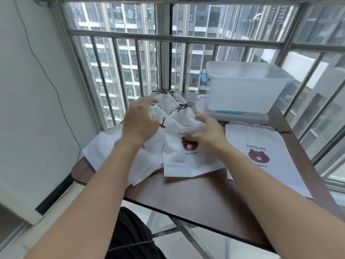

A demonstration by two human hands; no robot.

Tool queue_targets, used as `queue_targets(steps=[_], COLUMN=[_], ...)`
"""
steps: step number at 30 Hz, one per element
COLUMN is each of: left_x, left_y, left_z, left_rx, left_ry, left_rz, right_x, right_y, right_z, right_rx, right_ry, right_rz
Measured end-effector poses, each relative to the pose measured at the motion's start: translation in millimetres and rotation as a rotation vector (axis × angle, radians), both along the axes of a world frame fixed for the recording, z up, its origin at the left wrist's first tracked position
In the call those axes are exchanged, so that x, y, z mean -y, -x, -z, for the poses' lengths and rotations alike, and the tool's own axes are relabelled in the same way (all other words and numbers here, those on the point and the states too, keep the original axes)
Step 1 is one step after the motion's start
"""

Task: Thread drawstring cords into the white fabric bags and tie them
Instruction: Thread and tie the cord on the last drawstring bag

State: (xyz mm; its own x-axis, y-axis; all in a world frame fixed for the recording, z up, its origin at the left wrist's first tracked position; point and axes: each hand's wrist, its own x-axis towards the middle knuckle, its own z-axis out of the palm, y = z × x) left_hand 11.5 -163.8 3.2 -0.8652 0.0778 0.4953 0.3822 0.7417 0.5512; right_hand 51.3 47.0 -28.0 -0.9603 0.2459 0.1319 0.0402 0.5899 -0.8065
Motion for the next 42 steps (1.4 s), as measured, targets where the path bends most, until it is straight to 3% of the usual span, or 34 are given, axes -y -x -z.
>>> queue_targets(steps=[2,4,5,8,10,12,14,16,18,19,22,24,26,28,31,33,35,38,41,42], left_x=[28,47,52,43,26,6,-13,-22,-21,-20,-28,-50,-74,-98,-131,-158,-173,-184,-181,-179], left_y=[5,8,10,14,20,24,33,39,44,43,34,18,5,0,-9,-14,-19,-17,-13,-13], left_z=[-9,-8,-3,17,29,37,41,37,29,21,-2,-15,-16,-8,5,14,19,31,32,30], left_rx=[0.250,0.558,0.629,0.517,0.387,0.288,0.274,0.399,0.472,0.461,0.187,-0.044,-0.150,-0.126,0.003,0.092,0.139,0.195,0.402,0.472], left_ry=[0.212,0.257,0.255,0.181,0.104,0.077,0.003,-0.289,-0.530,-0.548,-0.402,-0.271,-0.134,-0.088,-0.102,-0.133,-0.097,-0.152,-0.315,-0.409], left_rz=[-0.123,-0.090,-0.042,0.001,-0.055,-0.122,-0.115,-0.092,-0.111,-0.142,-0.170,0.034,0.255,0.409,0.539,0.581,0.564,0.480,0.472,0.517], right_x=[-3,-2,-2,-6,-10,-5,6,17,22,20,15,-2,-39,-93,-156,-183,-191,-200,-203,-201], right_y=[-2,-5,-7,-16,-21,-19,-13,-4,-2,-3,-5,-8,-9,-9,-19,-23,-25,-38,-65,-73], right_z=[-1,-2,-5,-19,-33,-37,-31,-14,-2,1,-4,-18,-32,-29,-5,12,16,8,-19,-30], right_rx=[-0.010,-0.019,-0.018,-0.054,-0.056,-0.054,-0.107,-0.074,-0.049,-0.036,-0.001,-0.108,-0.216,-0.083,0.250,0.273,0.170,-0.033,-0.123,-0.112], right_ry=[0.012,0.070,0.156,0.637,0.776,0.689,0.422,0.035,-0.132,-0.158,-0.226,-0.240,-0.228,-0.296,-0.410,-0.496,-0.513,-0.231,0.387,0.506], right_rz=[0.002,0.013,0.008,-0.041,-0.077,-0.024,-0.034,-0.031,0.000,-0.004,-0.084,-0.012,0.198,0.312,0.311,0.318,0.310,0.169,-0.038,-0.101])
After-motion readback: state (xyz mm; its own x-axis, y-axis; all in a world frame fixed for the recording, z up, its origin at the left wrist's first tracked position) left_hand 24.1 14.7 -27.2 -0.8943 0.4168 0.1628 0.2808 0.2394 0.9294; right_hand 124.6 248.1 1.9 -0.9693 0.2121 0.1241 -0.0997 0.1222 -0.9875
